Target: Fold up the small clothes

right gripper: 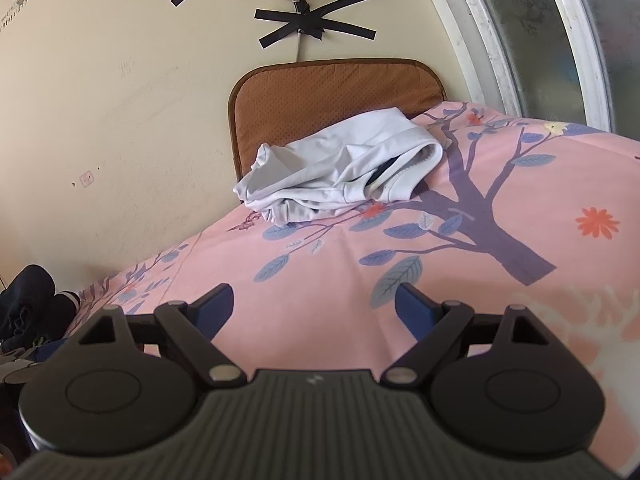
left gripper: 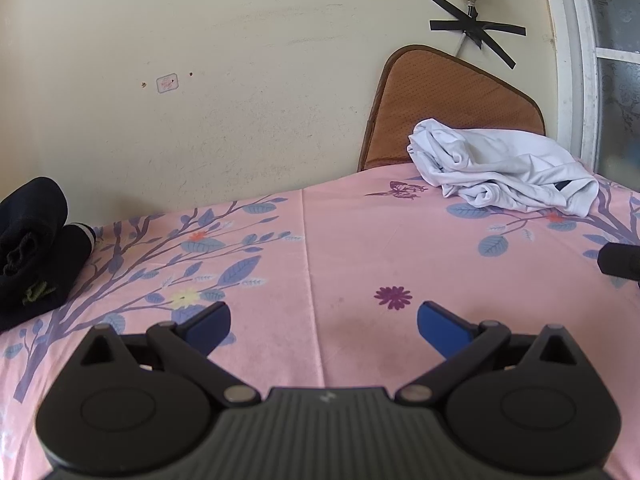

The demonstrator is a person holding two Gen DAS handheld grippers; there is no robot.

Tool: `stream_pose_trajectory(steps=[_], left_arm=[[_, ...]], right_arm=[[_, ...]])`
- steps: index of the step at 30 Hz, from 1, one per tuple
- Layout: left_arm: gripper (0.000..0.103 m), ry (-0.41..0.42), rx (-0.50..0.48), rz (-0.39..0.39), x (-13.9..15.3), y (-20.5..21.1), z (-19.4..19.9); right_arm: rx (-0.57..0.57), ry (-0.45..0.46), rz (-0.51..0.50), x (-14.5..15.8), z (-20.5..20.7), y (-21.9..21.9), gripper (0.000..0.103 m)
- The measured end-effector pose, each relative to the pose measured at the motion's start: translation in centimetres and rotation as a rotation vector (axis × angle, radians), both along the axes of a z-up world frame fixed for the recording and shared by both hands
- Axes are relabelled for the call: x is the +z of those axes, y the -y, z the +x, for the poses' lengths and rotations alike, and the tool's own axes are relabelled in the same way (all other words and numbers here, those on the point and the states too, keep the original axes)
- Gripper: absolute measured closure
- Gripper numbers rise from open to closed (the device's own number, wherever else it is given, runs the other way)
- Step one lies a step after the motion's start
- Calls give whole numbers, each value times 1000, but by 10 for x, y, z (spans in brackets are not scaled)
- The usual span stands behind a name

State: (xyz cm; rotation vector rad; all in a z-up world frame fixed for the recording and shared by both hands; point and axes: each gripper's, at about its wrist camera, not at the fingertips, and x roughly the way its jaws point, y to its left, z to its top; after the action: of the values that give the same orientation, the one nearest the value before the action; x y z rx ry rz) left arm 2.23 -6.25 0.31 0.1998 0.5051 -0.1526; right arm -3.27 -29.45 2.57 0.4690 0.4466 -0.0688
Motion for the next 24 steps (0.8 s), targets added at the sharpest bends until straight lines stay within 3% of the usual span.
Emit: stream_pose_trajectory(steps=[24], left_arm=[[0, -5, 46, 15, 0, -2, 3]], right_arm=[[-3, 26, 20, 1, -4, 0, 13]])
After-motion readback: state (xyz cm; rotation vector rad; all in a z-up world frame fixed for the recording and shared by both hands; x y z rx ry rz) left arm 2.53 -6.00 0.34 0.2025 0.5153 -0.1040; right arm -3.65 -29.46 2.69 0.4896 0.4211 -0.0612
